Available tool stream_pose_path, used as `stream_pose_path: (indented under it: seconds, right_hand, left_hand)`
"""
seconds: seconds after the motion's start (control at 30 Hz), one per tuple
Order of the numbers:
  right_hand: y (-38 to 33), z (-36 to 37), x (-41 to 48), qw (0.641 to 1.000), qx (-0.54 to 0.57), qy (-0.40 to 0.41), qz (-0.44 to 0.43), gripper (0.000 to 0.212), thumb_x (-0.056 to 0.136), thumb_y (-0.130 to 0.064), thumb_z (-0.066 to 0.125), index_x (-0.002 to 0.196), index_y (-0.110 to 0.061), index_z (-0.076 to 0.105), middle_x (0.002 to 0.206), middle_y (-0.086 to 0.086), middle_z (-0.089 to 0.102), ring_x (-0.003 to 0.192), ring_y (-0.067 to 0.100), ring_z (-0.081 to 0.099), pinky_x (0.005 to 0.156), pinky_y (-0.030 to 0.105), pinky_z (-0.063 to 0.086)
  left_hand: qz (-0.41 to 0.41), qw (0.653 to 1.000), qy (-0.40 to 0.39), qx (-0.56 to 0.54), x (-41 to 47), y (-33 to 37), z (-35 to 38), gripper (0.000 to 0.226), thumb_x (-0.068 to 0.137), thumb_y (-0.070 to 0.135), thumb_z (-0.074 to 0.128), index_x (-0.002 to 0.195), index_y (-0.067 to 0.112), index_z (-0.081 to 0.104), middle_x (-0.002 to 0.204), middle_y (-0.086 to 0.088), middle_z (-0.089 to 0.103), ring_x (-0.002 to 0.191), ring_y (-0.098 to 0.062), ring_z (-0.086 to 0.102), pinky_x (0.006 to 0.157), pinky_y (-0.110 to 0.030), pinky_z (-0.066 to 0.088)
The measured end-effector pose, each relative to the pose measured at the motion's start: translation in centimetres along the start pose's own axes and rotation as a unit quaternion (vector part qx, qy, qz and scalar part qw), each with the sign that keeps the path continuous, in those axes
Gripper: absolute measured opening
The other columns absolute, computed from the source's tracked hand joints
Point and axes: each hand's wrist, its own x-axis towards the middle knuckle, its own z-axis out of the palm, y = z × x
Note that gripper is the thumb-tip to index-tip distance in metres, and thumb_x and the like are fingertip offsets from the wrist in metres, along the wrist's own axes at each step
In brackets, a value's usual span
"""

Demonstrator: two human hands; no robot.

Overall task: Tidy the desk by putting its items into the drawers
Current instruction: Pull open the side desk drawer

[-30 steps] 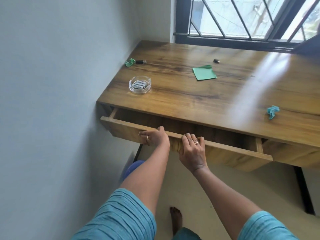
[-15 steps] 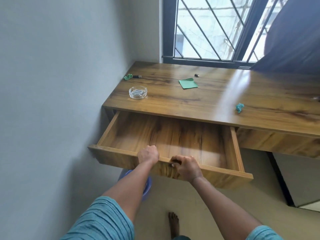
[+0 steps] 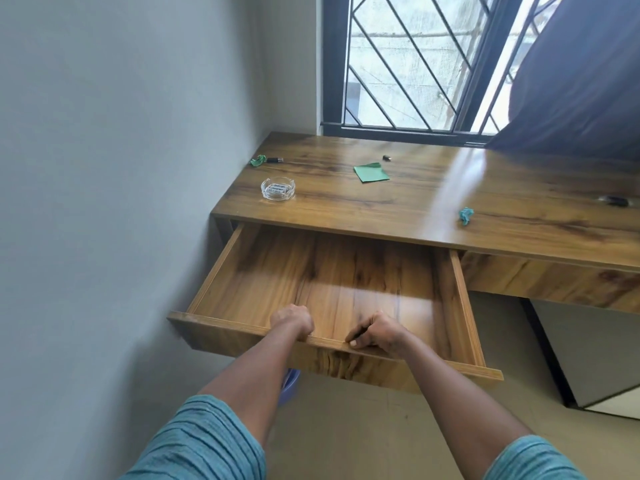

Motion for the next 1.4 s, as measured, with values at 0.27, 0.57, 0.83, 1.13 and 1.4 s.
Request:
stream_pose_path:
  seconds: [0.27, 0.57, 0.83, 1.13, 1.4]
  right_hand:
    - [0.3, -0.4, 1.0, 0.991, -0.002, -0.116, 0.073, 0.012, 0.077, 0.002, 0.071, 0.080, -0.010, 0.075, 0.061, -0.002, 0.066, 0.053, 0.007, 0.054, 0.048, 0.017, 0.044]
    - [0.8, -0.4, 1.7, 0.977, 0.011, -0.189, 0.098, 0.012, 0.077, 0.003, 0.071, 0.084, -0.007, 0.073, 0.063, 0.000, 0.064, 0.050, 0.006, 0.054, 0.047, 0.016, 0.045]
    - [-2.4, -0.1, 3.8, 0.966, -0.074, -0.224, 0.103, 0.010, 0.081, -0.007, 0.071, 0.090, -0.009, 0.067, 0.086, 0.005, 0.067, 0.080, 0.014, 0.065, 0.076, 0.027, 0.056]
    - [-10.0, -2.1, 11.8, 0.991, -0.123, 0.031, -0.039, 0.014, 0.080, -0.022, 0.073, 0.082, -0.009, 0.068, 0.074, 0.002, 0.066, 0.066, 0.013, 0.062, 0.060, 0.024, 0.054]
    - [-19.9, -2.6, 23.0, 0.946, -0.220, 0.203, -0.122, 0.055, 0.077, -0.030, 0.075, 0.124, -0.009, 0.054, 0.127, 0.012, 0.047, 0.118, 0.030, 0.047, 0.098, 0.035, 0.042]
  left_hand:
    - [-0.025, 0.993, -0.113, -0.014, -0.9, 0.1, -1.0, 0.023, 0.095, 0.022, 0.050, 0.105, 0.015, 0.069, 0.111, 0.001, 0.068, 0.089, -0.013, 0.061, 0.079, -0.026, 0.048]
    - [-0.065, 0.969, -0.230, -0.062, -1.3, 1.1, -1.9, 0.036, 0.094, 0.010, 0.037, 0.107, 0.006, 0.070, 0.111, -0.006, 0.068, 0.100, -0.019, 0.062, 0.083, -0.033, 0.049]
    - [-0.066, 0.957, -0.240, -0.148, -0.6, 0.0, -2.3, 0.041, 0.095, 0.008, 0.031, 0.105, -0.001, 0.070, 0.106, -0.010, 0.070, 0.106, -0.024, 0.062, 0.093, -0.036, 0.048]
    - [-0.069, 0.971, 0.031, -0.226, 8.2, -4.0, -6.7, 0.022, 0.088, 0.014, 0.057, 0.072, 0.010, 0.072, 0.076, -0.003, 0.072, 0.072, -0.014, 0.070, 0.073, -0.028, 0.057]
    - [-0.076, 0.921, 0.195, -0.329, 18.5, -8.1, -17.2, 0.031, 0.092, 0.014, 0.044, 0.106, -0.005, 0.065, 0.111, -0.022, 0.066, 0.107, -0.036, 0.060, 0.090, -0.036, 0.047]
